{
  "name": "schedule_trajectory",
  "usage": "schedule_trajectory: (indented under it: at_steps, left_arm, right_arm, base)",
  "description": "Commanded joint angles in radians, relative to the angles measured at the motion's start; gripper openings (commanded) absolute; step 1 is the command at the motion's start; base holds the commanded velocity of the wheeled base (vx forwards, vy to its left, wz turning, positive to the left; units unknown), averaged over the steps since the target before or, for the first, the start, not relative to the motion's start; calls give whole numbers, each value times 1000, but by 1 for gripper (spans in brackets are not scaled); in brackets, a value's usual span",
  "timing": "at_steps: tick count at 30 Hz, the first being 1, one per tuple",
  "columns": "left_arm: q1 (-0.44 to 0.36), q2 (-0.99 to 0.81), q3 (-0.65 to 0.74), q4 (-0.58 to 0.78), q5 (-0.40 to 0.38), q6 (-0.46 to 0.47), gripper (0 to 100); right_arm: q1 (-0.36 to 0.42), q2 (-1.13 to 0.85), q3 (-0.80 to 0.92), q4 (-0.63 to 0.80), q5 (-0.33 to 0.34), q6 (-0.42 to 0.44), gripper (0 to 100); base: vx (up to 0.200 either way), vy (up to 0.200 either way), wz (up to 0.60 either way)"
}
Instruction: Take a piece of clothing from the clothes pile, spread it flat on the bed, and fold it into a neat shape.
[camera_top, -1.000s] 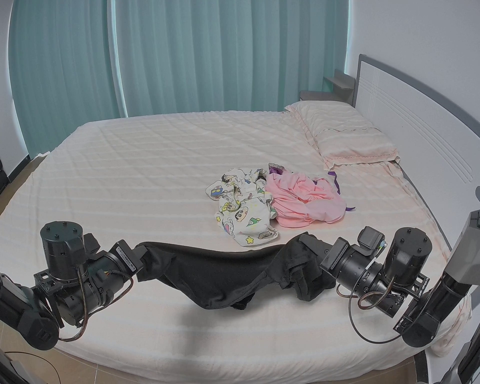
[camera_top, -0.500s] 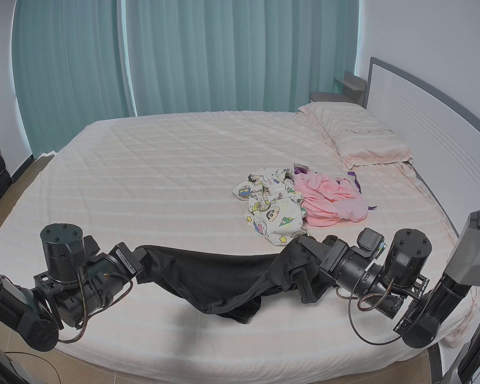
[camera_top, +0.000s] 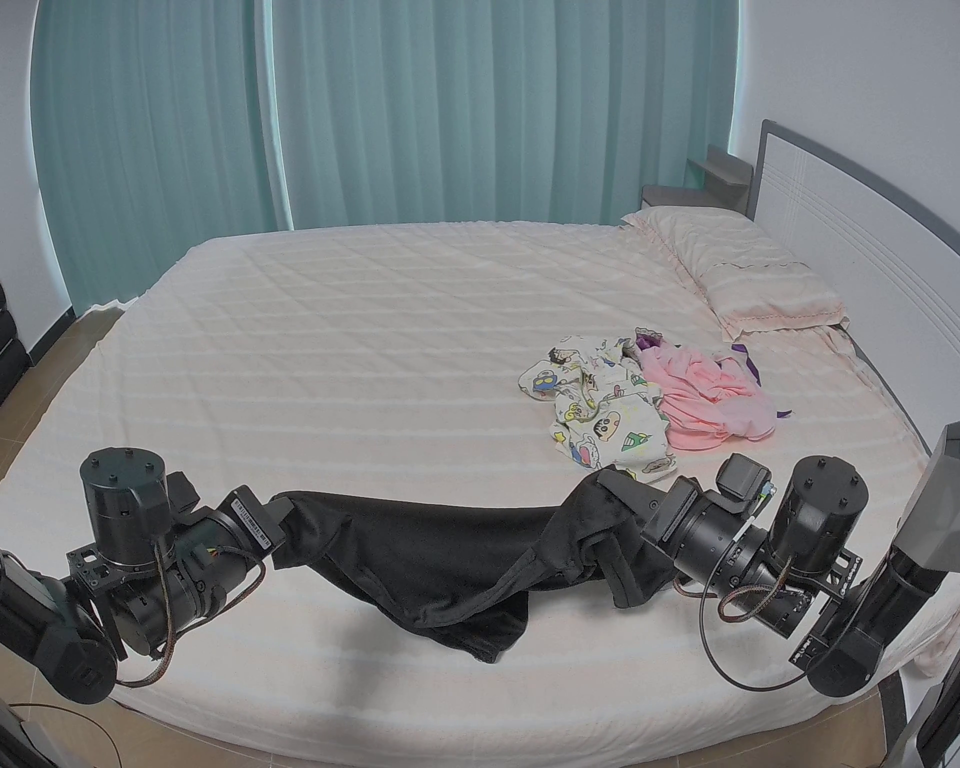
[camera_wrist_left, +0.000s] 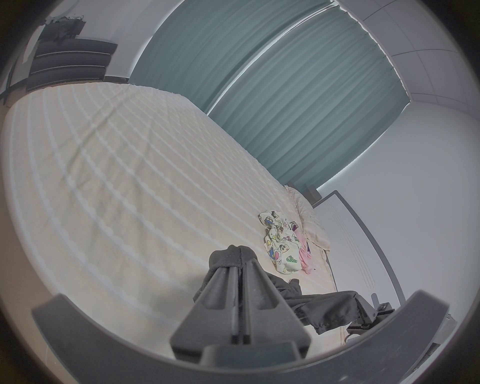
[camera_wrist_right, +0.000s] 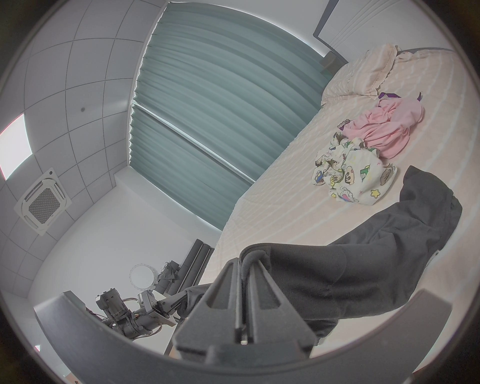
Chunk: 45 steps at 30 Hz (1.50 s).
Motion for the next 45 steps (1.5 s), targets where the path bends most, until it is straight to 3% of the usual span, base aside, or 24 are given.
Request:
schedule_trajectory:
  at_steps: [1, 19, 24, 27, 33, 42, 45]
  left_arm:
    - [0, 1, 0, -1, 0, 0, 0]
    - [-3, 3, 14, -1, -1, -2, 0]
    - [-4, 4, 16, -1, -1, -5, 0]
    - [-4, 1, 16, -1, -4, -33, 0]
    - [-24, -31, 59, -1, -26, -54, 0]
    - [-92, -131, 76, 10, -23, -68, 0]
    - [-124, -215, 109, 12, -24, -62, 0]
  right_arm:
    - [1, -7, 0, -12, 0, 0, 0]
    - [13, -25, 3, -12, 0, 0, 0]
    - [-1, -25, 6, -11, 2, -3, 0]
    - [-55, -25, 5, -11, 11, -1, 0]
    - [-62, -53, 65, -12, 8, 0, 0]
    - [-12, -126, 152, -12, 5, 0, 0]
    - [28, -230, 224, -12, 11, 0, 0]
  base:
    - [0, 200, 0]
    - [0, 200, 0]
    - [0, 0, 0]
    - [0, 0, 0]
    - [-67, 0, 0]
    - [-200, 0, 0]
    - [-200, 0, 0]
